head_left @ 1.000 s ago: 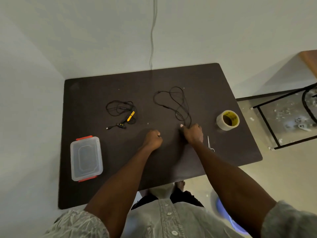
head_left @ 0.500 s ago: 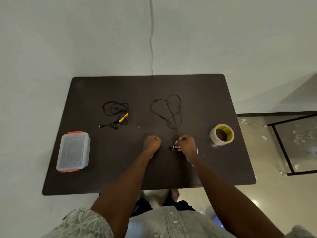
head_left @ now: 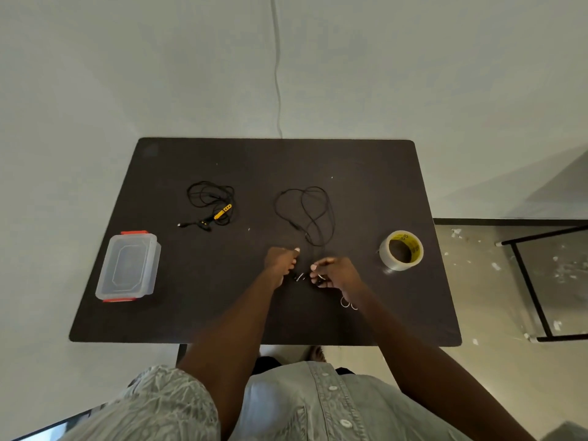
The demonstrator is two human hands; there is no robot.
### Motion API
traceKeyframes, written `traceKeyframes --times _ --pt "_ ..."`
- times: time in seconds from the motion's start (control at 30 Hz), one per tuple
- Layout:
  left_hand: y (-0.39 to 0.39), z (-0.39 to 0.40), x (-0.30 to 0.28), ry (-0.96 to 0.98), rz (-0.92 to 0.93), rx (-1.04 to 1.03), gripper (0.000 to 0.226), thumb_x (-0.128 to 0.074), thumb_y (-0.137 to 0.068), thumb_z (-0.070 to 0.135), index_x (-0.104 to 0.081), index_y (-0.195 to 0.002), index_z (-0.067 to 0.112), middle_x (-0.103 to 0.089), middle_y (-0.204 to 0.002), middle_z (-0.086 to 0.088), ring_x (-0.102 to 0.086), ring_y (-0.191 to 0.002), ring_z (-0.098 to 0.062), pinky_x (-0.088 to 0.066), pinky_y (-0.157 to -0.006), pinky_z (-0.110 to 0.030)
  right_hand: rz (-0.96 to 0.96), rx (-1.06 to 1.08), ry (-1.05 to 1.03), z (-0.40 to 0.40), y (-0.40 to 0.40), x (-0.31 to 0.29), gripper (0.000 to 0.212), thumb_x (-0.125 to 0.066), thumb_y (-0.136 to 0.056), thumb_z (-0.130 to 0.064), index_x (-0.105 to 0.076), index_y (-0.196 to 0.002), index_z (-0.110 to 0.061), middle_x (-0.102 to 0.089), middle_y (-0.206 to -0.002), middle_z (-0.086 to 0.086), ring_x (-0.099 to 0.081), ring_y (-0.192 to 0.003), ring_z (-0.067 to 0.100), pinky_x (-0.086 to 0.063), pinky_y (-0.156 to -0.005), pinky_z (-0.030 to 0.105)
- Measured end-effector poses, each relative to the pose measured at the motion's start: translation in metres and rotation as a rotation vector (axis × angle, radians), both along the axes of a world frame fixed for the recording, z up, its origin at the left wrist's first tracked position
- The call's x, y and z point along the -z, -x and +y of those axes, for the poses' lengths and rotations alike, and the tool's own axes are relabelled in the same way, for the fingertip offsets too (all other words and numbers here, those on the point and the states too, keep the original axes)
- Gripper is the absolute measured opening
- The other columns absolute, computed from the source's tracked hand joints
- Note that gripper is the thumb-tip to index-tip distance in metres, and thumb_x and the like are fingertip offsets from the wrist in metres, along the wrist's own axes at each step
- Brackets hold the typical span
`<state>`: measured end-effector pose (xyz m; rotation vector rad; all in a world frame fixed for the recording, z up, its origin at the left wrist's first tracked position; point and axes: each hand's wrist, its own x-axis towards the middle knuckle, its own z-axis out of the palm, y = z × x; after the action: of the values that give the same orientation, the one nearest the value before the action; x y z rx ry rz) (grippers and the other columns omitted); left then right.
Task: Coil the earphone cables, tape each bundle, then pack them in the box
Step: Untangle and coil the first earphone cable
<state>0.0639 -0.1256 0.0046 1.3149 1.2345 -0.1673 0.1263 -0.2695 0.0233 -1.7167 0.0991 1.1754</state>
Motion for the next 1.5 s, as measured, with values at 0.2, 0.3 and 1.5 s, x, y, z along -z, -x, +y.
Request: traceKeyframes --times 0.2,0.3,1.5 --pt "-0.009 -0.006 -0.007 0.024 -0.051 -0.095 0.03 -0.052 -0.098 0.025 -0.062 -0.073 0.011 -0.06 -0.067 -0.002 -0.054 -0.057 -0.011 -0.045 -0.053 -0.024 0.182 0.131 -0.154 -0.004 -0.007 -0.009 0.018 -0.056 -0.091 0.006 -0.065 -0.104 -0.003 -0.071 -0.09 0.012 -0.069 -0.084 0.023 -0.057 -0.08 0.036" --pt "-0.009 -0.001 -0.017 0.122 -0.043 -0.01 0.031 -0.057 -0.094 0.036 -0.065 -0.084 0.008 -0.063 -0.074 -0.004 -0.059 -0.066 -0.015 -0.049 -0.057 -0.027 0.105 0.061 -0.156 -0.005 -0.004 -0.01 0.019 -0.06 -0.088 0.007 -0.068 -0.103 -0.001 -0.069 -0.09 0.013 -0.068 -0.083 0.023 -0.056 -0.085 0.039" --pt "0.01 0.032 -0.079 0.234 -0.235 0.091 0.029 -0.062 -0.092 0.037 -0.065 -0.084 0.009 -0.066 -0.074 -0.004 -0.064 -0.073 -0.017 -0.052 -0.073 -0.03 -0.466 0.157 -0.107 0.048 0.024 -0.046 0.017 -0.065 -0.076 0.003 -0.053 -0.082 -0.008 -0.063 -0.068 0.015 -0.061 -0.059 0.023 -0.052 -0.054 0.036"
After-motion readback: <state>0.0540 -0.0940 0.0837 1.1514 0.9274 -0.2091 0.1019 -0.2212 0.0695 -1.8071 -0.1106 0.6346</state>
